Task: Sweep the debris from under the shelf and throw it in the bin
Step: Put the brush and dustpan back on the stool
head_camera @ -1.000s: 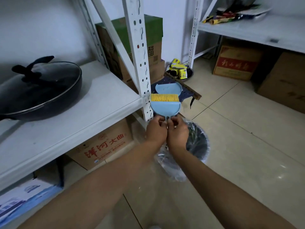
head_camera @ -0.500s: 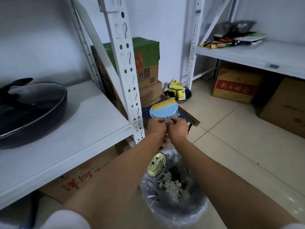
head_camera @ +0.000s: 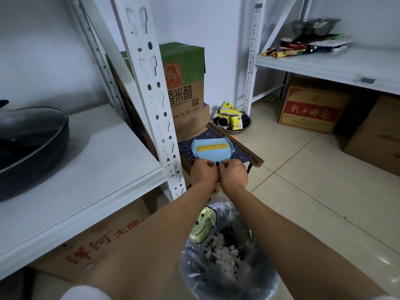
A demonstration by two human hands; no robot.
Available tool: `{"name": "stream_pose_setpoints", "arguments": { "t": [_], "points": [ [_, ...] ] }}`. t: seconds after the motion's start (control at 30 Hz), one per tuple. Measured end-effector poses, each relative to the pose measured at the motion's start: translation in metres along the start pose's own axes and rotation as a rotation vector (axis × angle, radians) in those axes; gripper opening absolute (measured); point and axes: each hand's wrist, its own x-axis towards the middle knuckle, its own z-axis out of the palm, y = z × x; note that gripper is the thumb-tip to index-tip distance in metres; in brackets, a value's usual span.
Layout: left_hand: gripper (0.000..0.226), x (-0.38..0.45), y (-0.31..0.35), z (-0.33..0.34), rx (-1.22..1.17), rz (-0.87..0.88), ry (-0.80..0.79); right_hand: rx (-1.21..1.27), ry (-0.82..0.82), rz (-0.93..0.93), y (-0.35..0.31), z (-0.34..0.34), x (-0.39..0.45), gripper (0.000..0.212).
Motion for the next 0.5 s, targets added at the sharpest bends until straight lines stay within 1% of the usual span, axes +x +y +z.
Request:
{"name": "stream_pose_setpoints", "arguments": {
  "t": [0.23, 0.4, 0.5],
  "points": [
    [0.019, -0.005, -0.008, 0.005, 0.038, 0.091, 0.101, 0.030, -0.018, -0.042, 0.007, 0.004, -0.002, 0.021],
    [0.021, 0.000, -0.011, 0.000, 0.039, 0.072, 0.070, 0.072, -0.015, -0.016, 0.006, 0.009, -0.003, 0.025],
    [0.024, 0.004, -0.013, -0.001, 0.009, 0.054, 0.077, 0.072, -0.014, 0.004, 0.006, 0.011, -0.002, 0.022]
  ]
}}
